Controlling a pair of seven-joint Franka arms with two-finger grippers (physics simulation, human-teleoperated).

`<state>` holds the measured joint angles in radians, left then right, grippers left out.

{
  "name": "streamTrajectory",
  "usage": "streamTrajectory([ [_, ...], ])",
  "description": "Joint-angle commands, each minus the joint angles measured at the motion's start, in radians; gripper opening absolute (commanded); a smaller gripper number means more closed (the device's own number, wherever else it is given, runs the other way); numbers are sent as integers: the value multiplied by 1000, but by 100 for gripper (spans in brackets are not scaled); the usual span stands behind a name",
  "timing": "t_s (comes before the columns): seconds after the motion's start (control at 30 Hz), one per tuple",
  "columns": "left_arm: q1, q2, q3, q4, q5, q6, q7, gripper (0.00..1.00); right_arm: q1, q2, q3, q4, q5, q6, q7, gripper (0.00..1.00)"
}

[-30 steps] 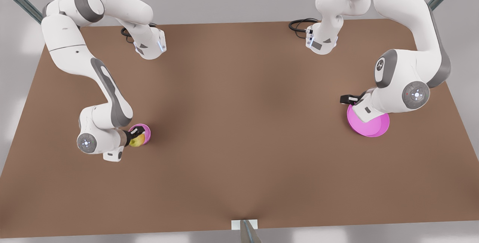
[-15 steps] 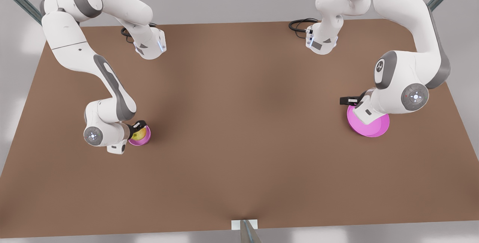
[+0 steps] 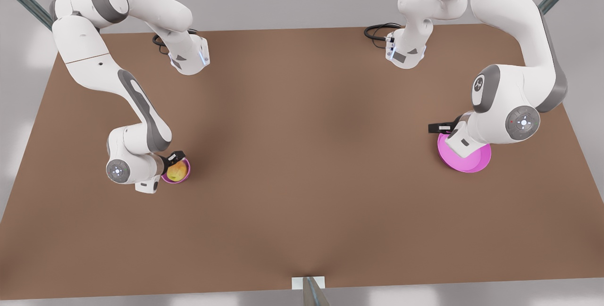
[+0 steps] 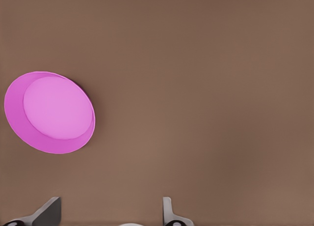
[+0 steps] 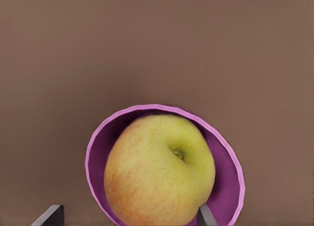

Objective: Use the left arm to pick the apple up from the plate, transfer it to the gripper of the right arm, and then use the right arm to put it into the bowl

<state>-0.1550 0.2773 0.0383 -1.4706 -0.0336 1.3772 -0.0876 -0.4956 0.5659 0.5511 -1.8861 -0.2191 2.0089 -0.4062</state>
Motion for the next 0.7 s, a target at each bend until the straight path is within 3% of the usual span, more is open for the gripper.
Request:
streamTrajectory([
  [0.0,0,-1,0,1,0,0,-32,100,0,0,1,5,0,-1,9,100],
  [0.1,0,-1,0,1,1,0,-32,100,12,-9,26,165,1,-107,13,100],
  [0.2,0,-1,0,1,0,-1,-32,100,72,-8,58,452,-12,-436,152,100],
  [0.3,0,-1,0,-1,0,-1,-32,100,140,8,56,663,-137,-588,104,100],
  [0.33,0,-1,0,-1,0,-1,-32,100,233,-14,-11,694,-140,-604,105,100],
  [0.37,0,-1,0,-1,0,-1,-32,100,405,-128,-251,676,-36,-608,102,100],
  [0.4,0,-1,-2,-1,0,-3,-32,100,581,-181,-544,654,145,-585,110,100],
  [0.47,0,-1,0,-1,0,-3,-31,100,601,-377,-585,424,175,-518,288,100],
  [0.67,0,-1,-2,-1,1,-3,-31,100,560,-432,-582,328,161,-518,285,100],
])
